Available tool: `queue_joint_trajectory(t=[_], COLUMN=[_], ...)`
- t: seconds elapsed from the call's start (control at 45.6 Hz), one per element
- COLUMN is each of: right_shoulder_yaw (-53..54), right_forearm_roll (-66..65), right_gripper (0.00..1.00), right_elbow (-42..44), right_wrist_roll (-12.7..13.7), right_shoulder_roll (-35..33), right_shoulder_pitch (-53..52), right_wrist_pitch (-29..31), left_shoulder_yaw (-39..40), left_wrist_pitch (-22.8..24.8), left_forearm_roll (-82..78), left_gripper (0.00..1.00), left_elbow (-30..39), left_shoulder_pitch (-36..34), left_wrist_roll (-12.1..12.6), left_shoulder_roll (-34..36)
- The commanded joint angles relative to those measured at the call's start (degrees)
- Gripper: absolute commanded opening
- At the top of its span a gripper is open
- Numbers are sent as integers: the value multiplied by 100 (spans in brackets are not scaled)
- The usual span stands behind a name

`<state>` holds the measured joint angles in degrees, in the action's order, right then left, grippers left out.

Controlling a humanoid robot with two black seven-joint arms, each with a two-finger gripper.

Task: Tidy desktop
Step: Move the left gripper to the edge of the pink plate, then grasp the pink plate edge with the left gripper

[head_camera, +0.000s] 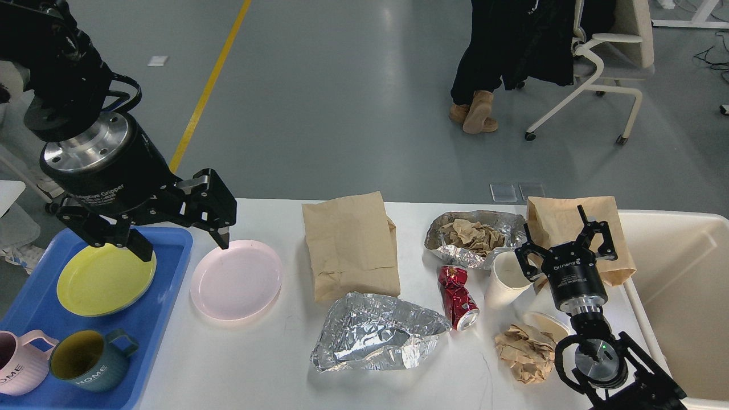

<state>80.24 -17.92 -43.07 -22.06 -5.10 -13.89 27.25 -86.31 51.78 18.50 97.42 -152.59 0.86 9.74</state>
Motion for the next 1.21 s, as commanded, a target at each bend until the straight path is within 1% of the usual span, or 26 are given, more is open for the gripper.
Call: queue_joint_trajectory(t=[0.0,0.088,0.154,0.285,0.373,0.461,0.483,0.526,0.592,0.724,0.768,0.79,0.921,1.053,1.184], right_shoulder_yaw=[0,0,0,0,0,0,0,0,0,0,0,0,0,0,0], right_forearm_roll=[-1,-1,-1,-1,-1,-1,-1,-1,-1,-1,-1,-1,-1,-9,-1], right_gripper=[100,100,100,100,100,100,100,100,100,100,100,100,100,100,100], right_elbow=[0,0,0,0,0,0,0,-9,0,-9,0,-9,-9,-9,-9], right_wrist_roll=[0,0,0,0,0,0,0,0,0,0,0,0,0,0,0], right_shoulder_roll=[0,0,0,0,0,0,0,0,0,0,0,0,0,0,0], right_shoulder_pitch=[0,0,0,0,0,0,0,0,0,0,0,0,0,0,0], right_wrist_pitch=[0,0,0,0,0,0,0,0,0,0,0,0,0,0,0], left_shoulder_yaw=[70,53,9,-158,-115,-45,-18,8,70,351,412,491,1202,2011,2372], left_wrist_pitch=[-1,-1,-62,-466,-747,-1265,-1597,-1889,-2285,-3023,-3208,-3409,-3911,-4333,-4755], left_forearm_roll=[13,-13,-57,-189,-145,47,335,575,760,1330,1568,1734,1762,1666,1262], left_gripper=[92,96,96,96,96,94,94,94,94,94,94,94,94,94,96], left_elbow=[6,-21,-30,-310,-530,-899,-1030,-1102,-1233,-1708,-1892,-2076,-2525,-3061,-3483], left_shoulder_pitch=[1,115,335,827,1494,2284,2704,3067,3638,4869,5255,5588,6346,7102,7656], left_wrist_roll=[-33,-42,-16,-42,-42,-25,-16,11,20,28,28,28,46,72,37], left_shoulder_roll=[-7,98,221,458,704,810,862,898,880,924,933,959,1284,1294,1337])
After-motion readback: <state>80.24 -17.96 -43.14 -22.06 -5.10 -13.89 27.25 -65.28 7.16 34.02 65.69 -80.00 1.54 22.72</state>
